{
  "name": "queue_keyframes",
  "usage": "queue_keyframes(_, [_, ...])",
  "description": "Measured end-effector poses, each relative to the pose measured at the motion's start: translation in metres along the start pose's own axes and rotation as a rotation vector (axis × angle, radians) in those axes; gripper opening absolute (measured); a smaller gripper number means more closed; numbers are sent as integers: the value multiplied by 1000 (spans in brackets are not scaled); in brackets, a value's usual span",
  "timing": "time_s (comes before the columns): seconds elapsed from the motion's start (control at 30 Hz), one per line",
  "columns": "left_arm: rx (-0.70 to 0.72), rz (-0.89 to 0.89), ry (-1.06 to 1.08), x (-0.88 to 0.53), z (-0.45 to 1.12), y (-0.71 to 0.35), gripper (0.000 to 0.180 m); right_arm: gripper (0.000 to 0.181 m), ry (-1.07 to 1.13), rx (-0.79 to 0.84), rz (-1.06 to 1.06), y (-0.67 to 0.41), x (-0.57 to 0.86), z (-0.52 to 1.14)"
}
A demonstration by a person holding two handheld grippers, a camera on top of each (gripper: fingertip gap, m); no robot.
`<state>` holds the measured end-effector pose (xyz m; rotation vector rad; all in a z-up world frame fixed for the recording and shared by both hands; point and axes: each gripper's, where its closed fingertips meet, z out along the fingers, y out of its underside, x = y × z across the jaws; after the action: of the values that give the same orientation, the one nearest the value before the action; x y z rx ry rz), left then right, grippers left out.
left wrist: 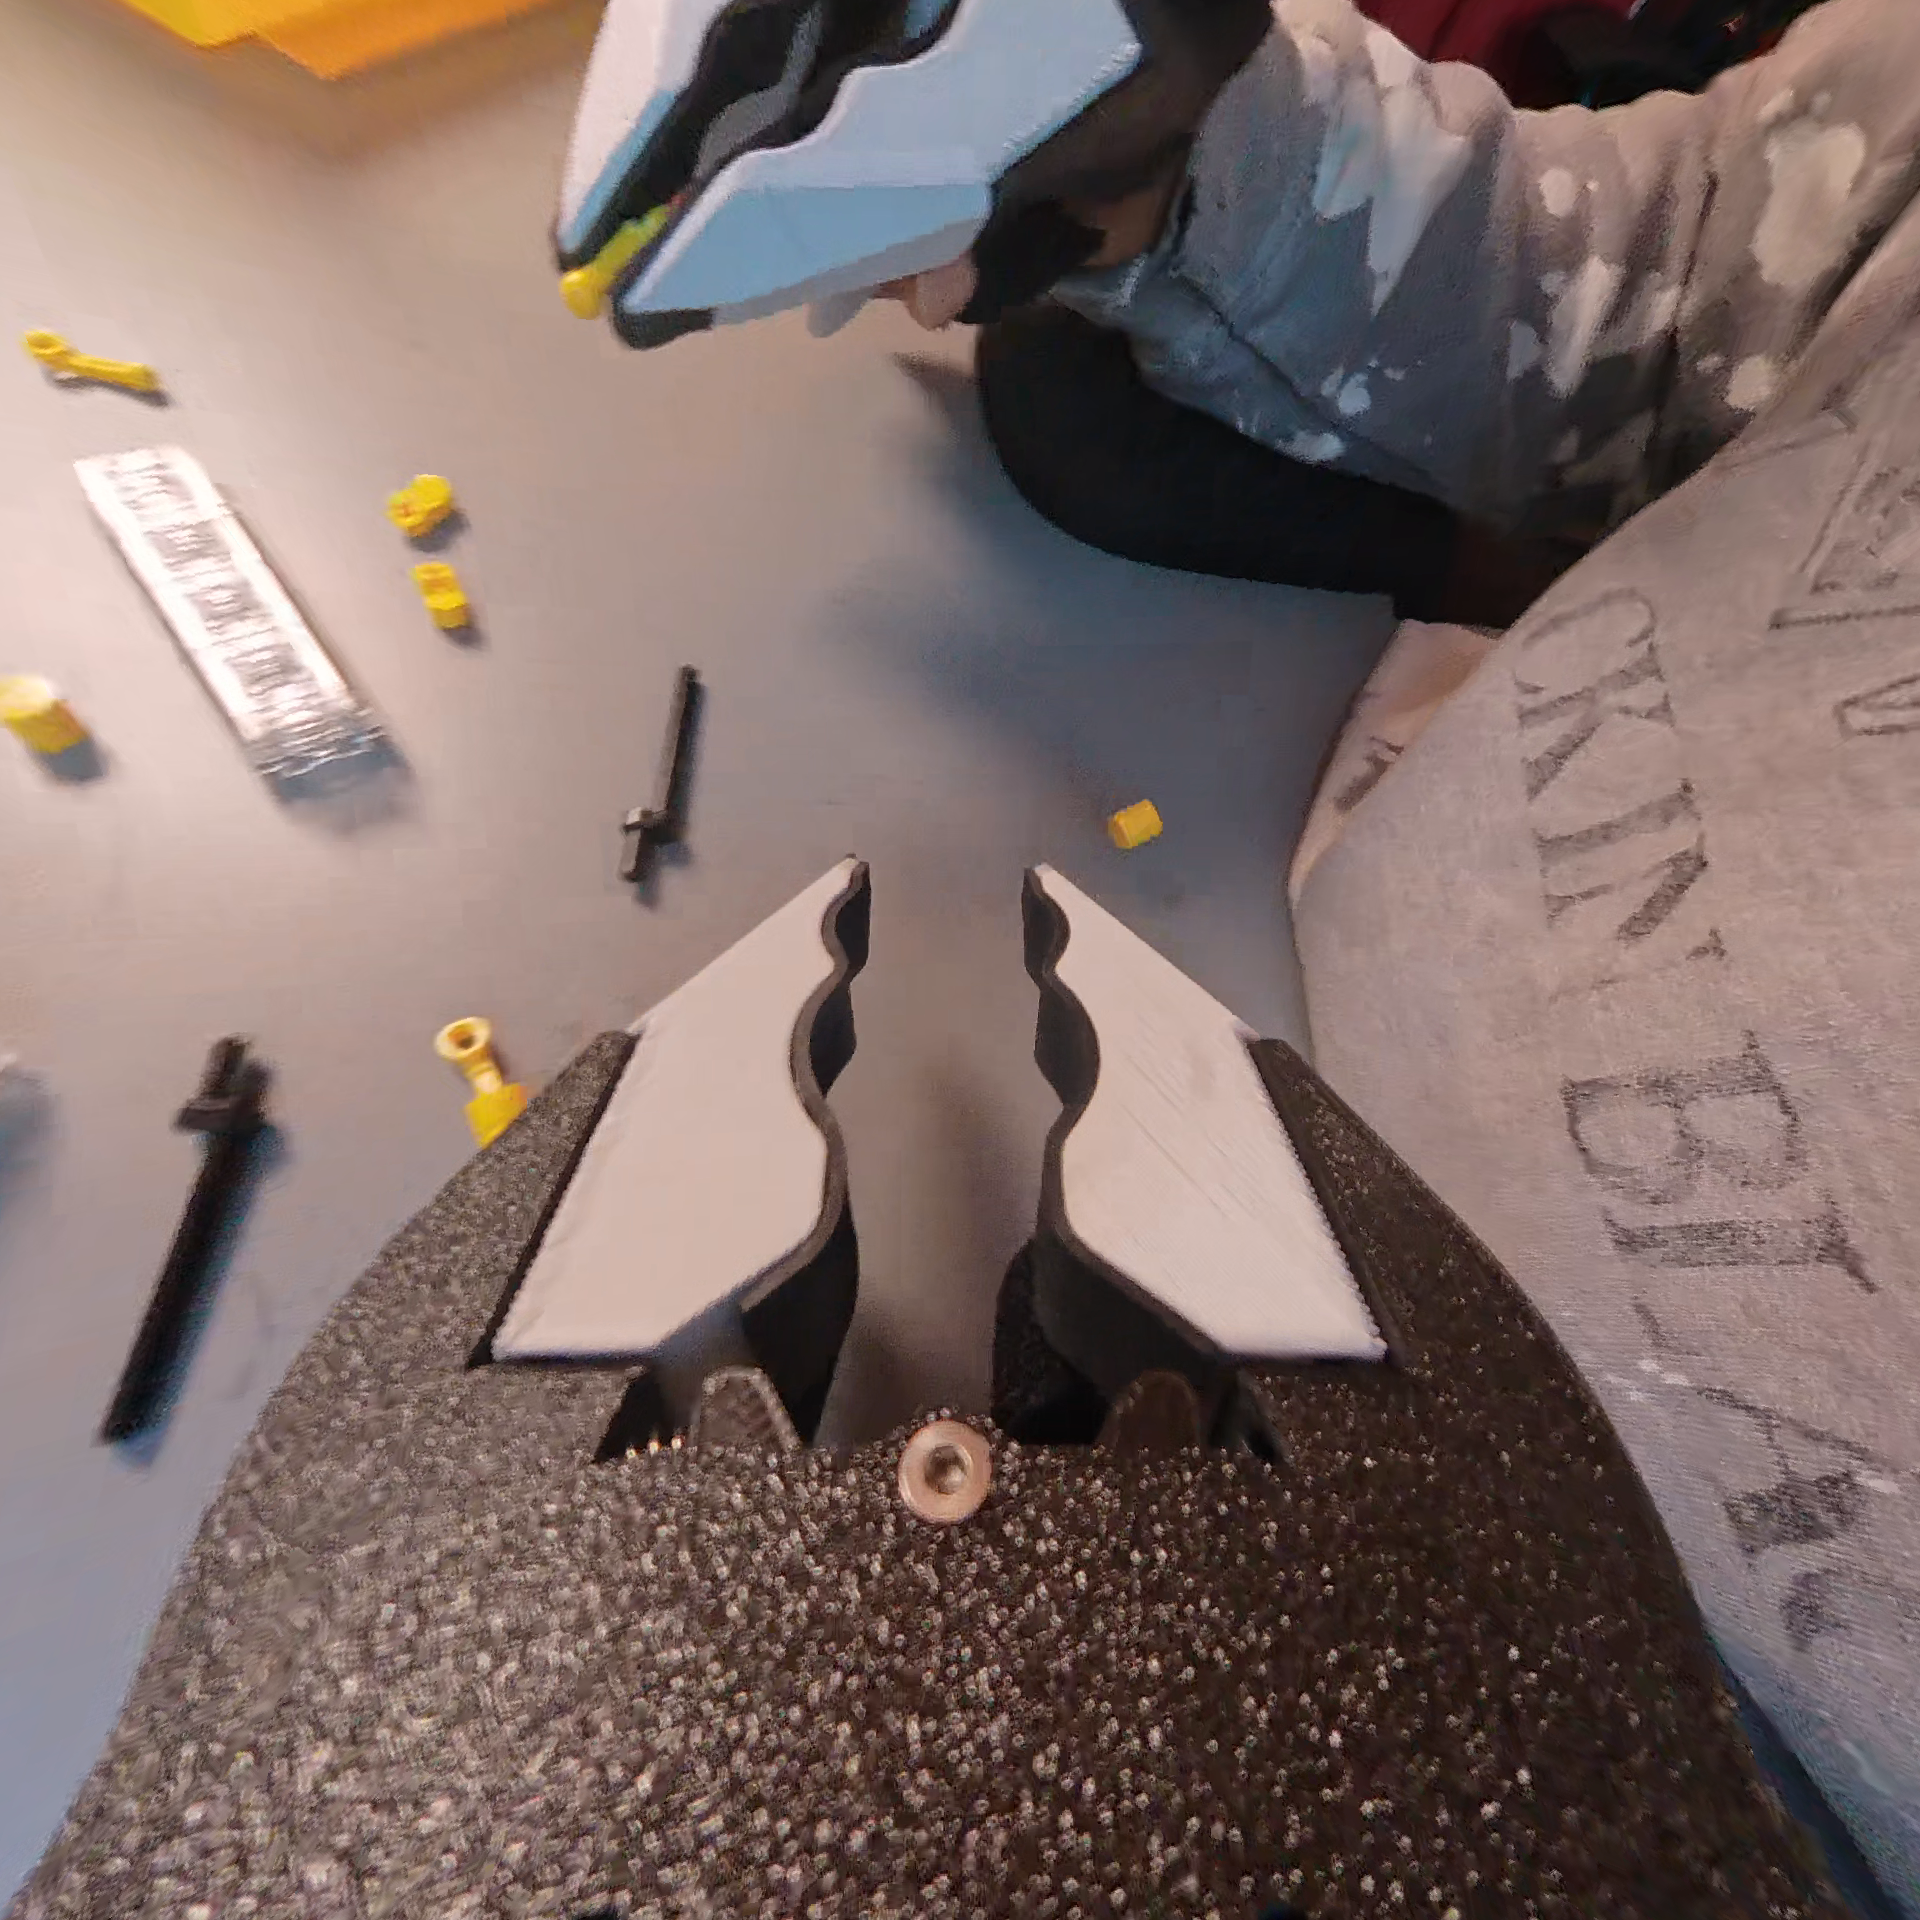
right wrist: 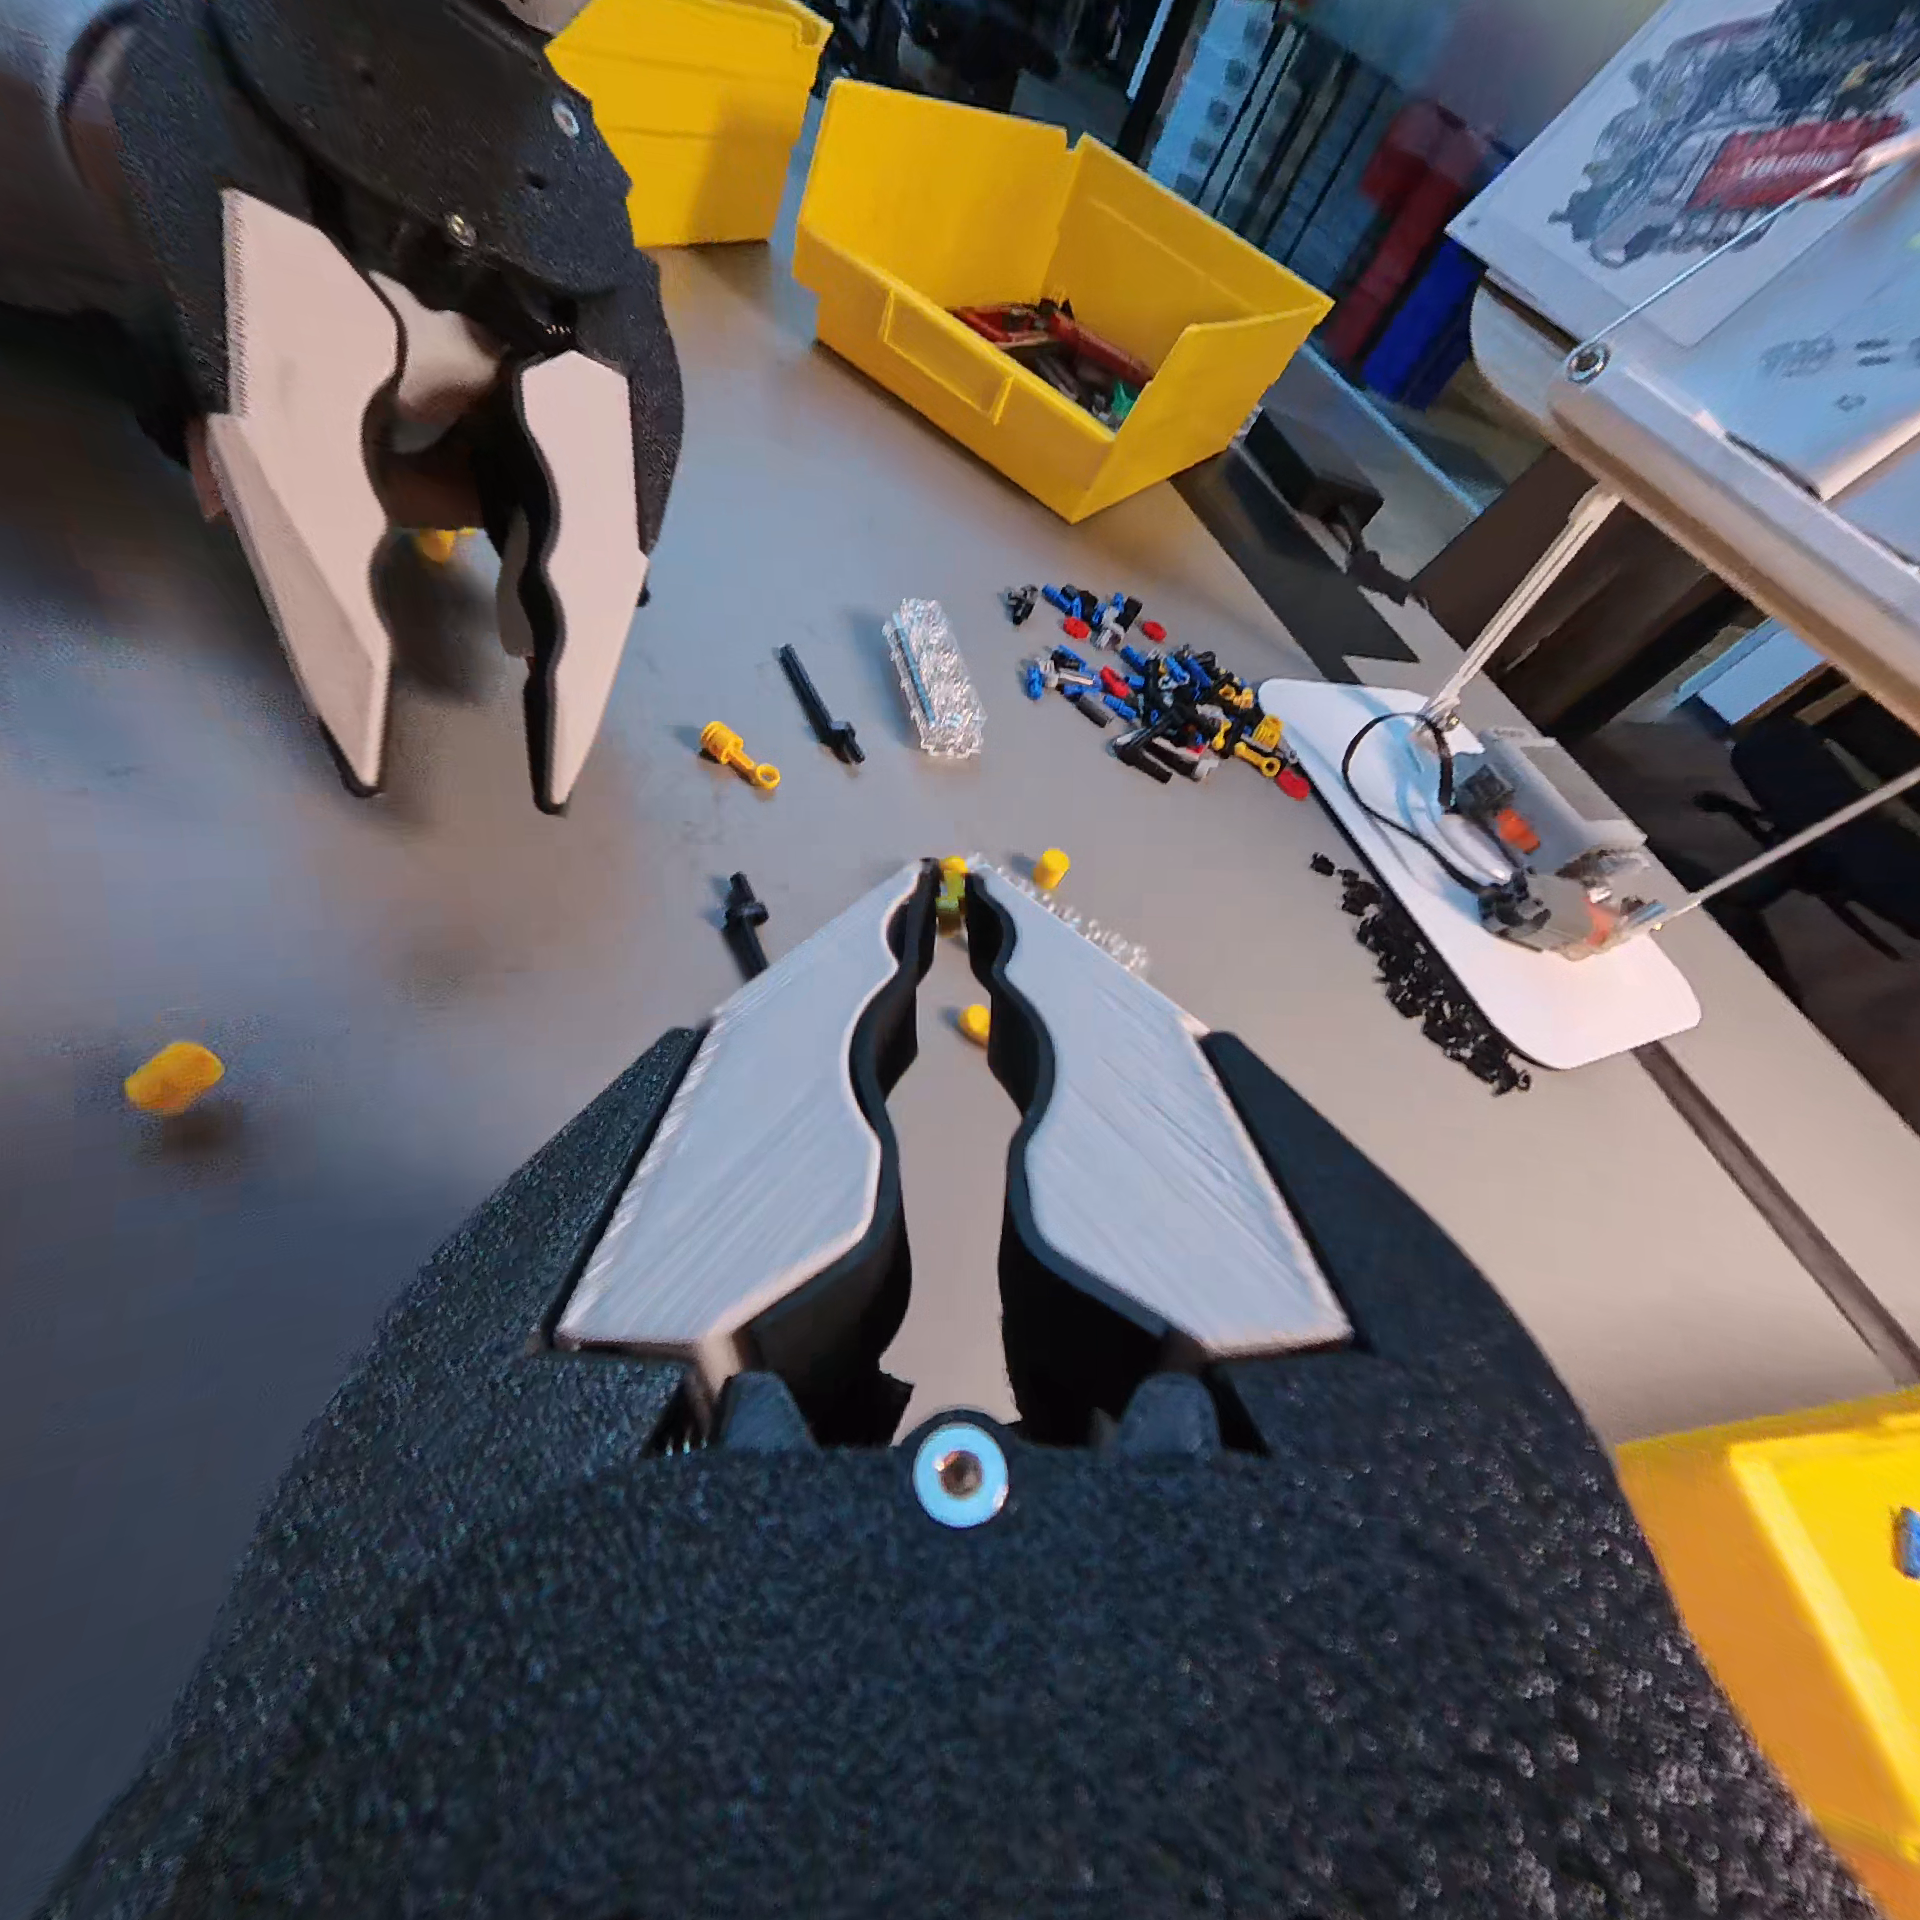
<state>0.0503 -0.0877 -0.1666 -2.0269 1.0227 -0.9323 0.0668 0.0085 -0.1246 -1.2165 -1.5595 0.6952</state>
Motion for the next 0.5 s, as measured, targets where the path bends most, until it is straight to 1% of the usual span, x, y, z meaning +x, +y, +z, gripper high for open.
queue_keyframes(0.17, [-92,106,116,45,33,7,27,5,5,-72,51,24,-11,-19])
queue_keyframes(0.3, [-188,215,200,75,68,17,27,5,82,-39,77,19,5,-28])
queue_keyframes(0.37, [-204,260,210,81,79,15,27,5,113,-21,85,16,11,-33])
queue_keyframes(0.5, [-216,285,245,88,89,10,27,5,137,-17,84,19,12,-37])
